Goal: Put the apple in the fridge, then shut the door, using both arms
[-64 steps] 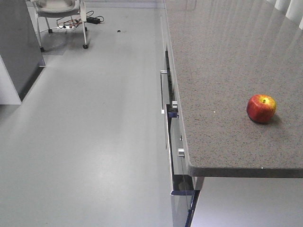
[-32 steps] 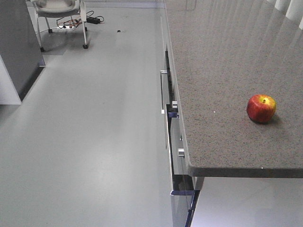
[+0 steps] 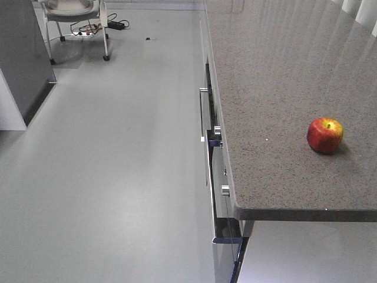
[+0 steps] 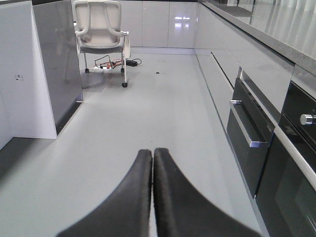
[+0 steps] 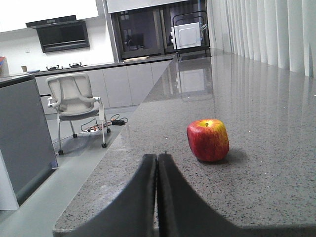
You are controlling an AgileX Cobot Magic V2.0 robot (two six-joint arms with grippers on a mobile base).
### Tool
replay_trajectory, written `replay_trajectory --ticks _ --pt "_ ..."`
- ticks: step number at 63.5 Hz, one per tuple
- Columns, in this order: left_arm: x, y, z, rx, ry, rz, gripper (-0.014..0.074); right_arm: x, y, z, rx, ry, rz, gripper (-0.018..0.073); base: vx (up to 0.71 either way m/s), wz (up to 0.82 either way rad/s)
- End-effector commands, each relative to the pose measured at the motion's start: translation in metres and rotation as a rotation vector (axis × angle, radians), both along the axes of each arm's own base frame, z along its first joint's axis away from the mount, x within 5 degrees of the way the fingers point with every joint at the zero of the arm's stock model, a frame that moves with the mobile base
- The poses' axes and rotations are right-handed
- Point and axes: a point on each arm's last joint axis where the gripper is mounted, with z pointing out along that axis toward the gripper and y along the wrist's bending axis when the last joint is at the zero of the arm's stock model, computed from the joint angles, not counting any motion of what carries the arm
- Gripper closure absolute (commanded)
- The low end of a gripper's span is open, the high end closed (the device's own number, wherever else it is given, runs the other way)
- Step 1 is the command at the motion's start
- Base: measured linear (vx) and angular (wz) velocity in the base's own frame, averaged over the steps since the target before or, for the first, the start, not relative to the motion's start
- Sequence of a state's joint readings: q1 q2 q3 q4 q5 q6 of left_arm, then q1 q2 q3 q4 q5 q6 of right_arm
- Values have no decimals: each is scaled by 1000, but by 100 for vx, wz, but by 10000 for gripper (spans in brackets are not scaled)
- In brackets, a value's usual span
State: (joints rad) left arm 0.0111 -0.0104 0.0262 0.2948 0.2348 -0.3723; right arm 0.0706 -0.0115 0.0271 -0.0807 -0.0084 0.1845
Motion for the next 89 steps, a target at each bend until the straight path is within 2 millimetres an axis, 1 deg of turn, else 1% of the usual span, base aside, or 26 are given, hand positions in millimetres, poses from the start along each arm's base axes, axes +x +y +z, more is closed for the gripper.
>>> replay_trajectory --ticks 1,5,13,18,24,28,33,36,37,40,46,50,53,56,59,63,64,66,67,70,71,76,89 --pt "1 -2 -1 -5 -51 -23 603 -2 0 3 2 -78 5 563 0 0" --pt "1 -2 -1 -5 -51 -23 603 -2 0 3 43 -78 8 563 0 0" --pt "1 -2 -1 -5 -51 -23 603 -2 -1 8 207 -110 19 563 0 0" --pt "1 -2 -1 -5 -51 -23 603 -4 -1 19 226 -123 22 563 0 0" --pt "1 -2 -1 -5 -51 -23 603 -9 -1 45 218 -129 28 563 0 0" --pt "1 -2 -1 -5 -51 -23 603 -11 -1 67 204 -116 30 563 0 0" --pt "1 -2 -1 -5 -51 -23 603 -12 -1 103 151 -88 21 563 0 0" --pt "1 -2 -1 -5 -51 -23 603 -10 -1 118 122 -51 11 563 0 0" --pt "1 -2 -1 -5 -51 -23 603 -9 -1 126 109 -35 6 563 0 0" --pt "1 -2 -1 -5 -51 -23 603 -4 -2 141 76 1 -8 563 0 0" --pt "1 -2 -1 -5 -51 -23 603 13 -3 174 12 83 -43 557 0 0" --pt "1 -2 -1 -5 -51 -23 603 25 -4 189 -28 134 -67 535 0 0" --pt "1 -2 -1 -5 -51 -23 603 34 -5 200 -41 159 -76 497 0 0" --pt "1 -2 -1 -5 -51 -23 603 44 -4 209 -53 176 -83 438 0 0" --pt "1 -2 -1 -5 -51 -23 603 54 -4 217 -73 186 -84 354 0 0" --pt "1 -2 -1 -5 -51 -23 603 68 -3 225 -116 196 -82 186 0 0" --pt "1 -2 -1 -5 -51 -23 603 72 -3 227 -130 200 -82 126 0 0" --pt "1 -2 -1 -5 -51 -23 603 78 -2 229 -156 206 -82 47 0 0" --pt "1 -2 -1 -5 -51 -23 603 82 -2 230 -166 211 -82 -10 0 0" --pt "1 -2 -1 -5 -51 -23 603 90 -2 232 -202 210 -82 -115 0 0" --pt "1 -2 -1 -5 -51 -23 603 94 -1 231 -211 211 -80 -162 0 0" --pt "1 -2 -1 -5 -51 -23 603 104 0 228 -242 229 -74 -169 0 0" --pt "1 -2 -1 -5 -51 -23 603 123 1 217 -250 309 -67 -137 0 0"
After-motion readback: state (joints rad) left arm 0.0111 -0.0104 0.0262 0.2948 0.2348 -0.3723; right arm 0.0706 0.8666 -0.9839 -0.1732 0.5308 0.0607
